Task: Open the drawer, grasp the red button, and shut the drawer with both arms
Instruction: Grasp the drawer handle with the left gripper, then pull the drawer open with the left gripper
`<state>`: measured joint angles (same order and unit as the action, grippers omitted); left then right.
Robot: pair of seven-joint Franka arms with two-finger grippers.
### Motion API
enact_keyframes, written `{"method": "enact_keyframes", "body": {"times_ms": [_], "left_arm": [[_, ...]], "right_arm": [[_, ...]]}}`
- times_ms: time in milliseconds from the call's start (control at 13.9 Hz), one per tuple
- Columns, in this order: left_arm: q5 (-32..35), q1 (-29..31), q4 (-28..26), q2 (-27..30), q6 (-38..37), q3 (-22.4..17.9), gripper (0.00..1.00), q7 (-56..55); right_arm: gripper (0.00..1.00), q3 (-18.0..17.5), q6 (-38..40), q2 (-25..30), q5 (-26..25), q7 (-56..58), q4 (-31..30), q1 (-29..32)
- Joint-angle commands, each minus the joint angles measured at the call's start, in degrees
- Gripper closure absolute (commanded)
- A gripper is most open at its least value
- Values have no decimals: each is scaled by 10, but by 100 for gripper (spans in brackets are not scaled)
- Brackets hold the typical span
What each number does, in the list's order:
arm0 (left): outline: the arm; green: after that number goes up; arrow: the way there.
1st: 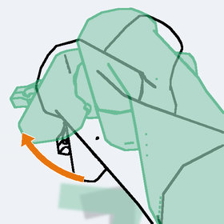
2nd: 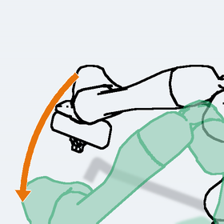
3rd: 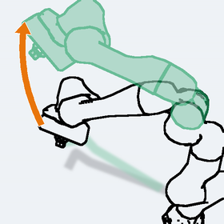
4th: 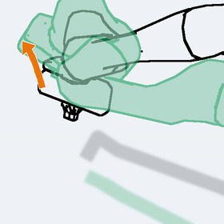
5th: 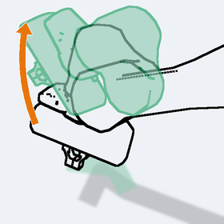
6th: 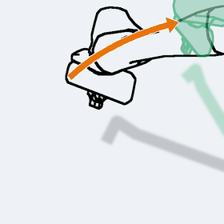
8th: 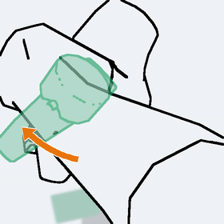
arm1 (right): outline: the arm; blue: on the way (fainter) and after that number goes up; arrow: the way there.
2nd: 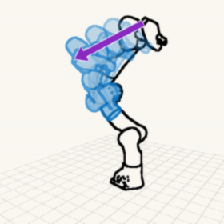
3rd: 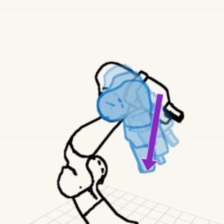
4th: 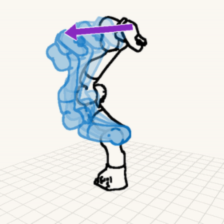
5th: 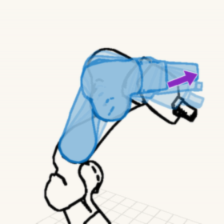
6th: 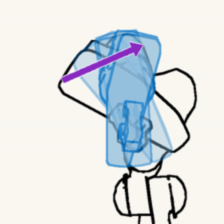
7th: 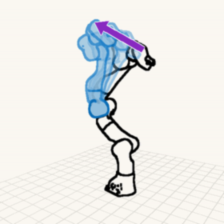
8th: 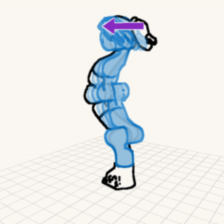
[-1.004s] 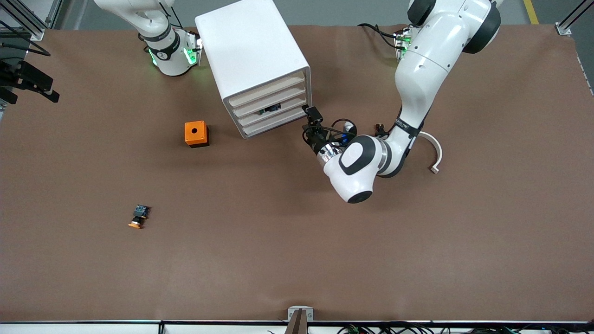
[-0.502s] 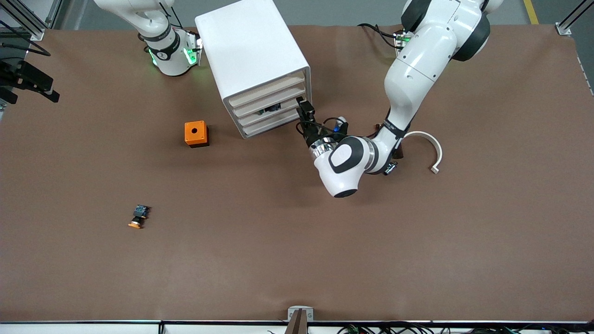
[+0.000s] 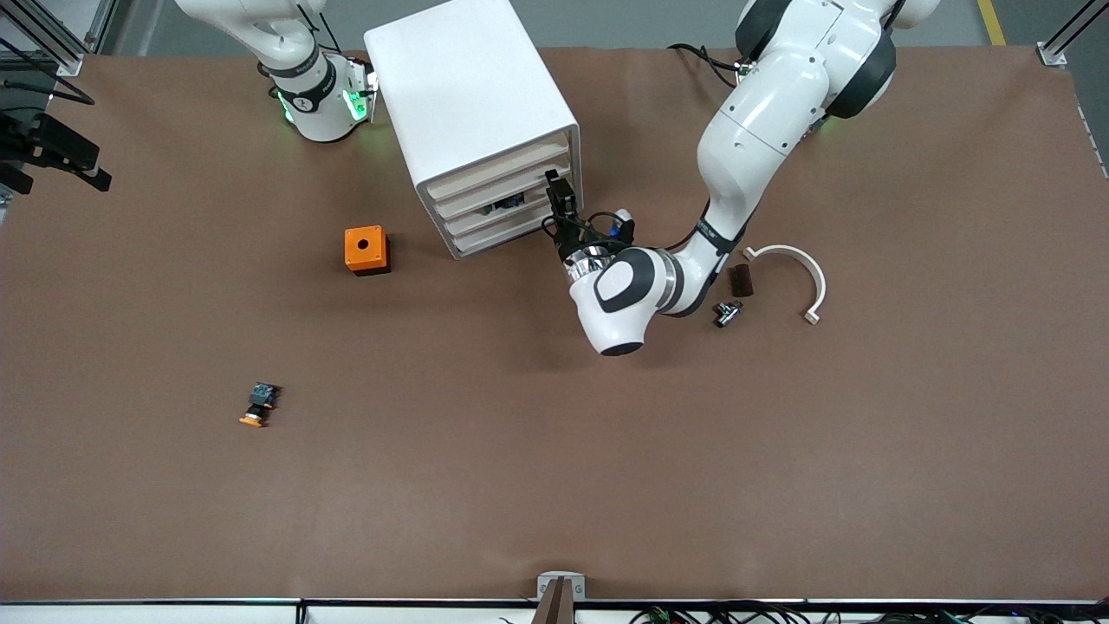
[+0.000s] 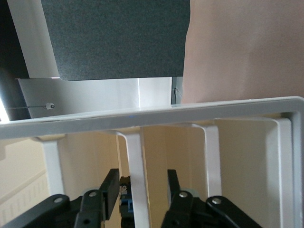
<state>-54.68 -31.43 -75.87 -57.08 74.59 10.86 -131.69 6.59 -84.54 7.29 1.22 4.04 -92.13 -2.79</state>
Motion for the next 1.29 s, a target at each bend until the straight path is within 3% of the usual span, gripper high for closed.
{"method": "enact_keyframes", "body": {"times_ms": [0,574,861,1219], "left_arm": [[-11,-11,0,0,-8,0,57,-12],[-12,-22,-6,1,-8,0,84,-9],[-17,-21,-5,2,-8,0,91,-15],[-20,-7,-5,4,-8,0,91,-27]], "right_arm": [[0,-3,2,15,2,1,-12,5],[0,-3,2,15,2,2,-12,5],[0,-3,2,15,2,2,-12,5],[0,-2,14,15,1,1,-10,11]]}}
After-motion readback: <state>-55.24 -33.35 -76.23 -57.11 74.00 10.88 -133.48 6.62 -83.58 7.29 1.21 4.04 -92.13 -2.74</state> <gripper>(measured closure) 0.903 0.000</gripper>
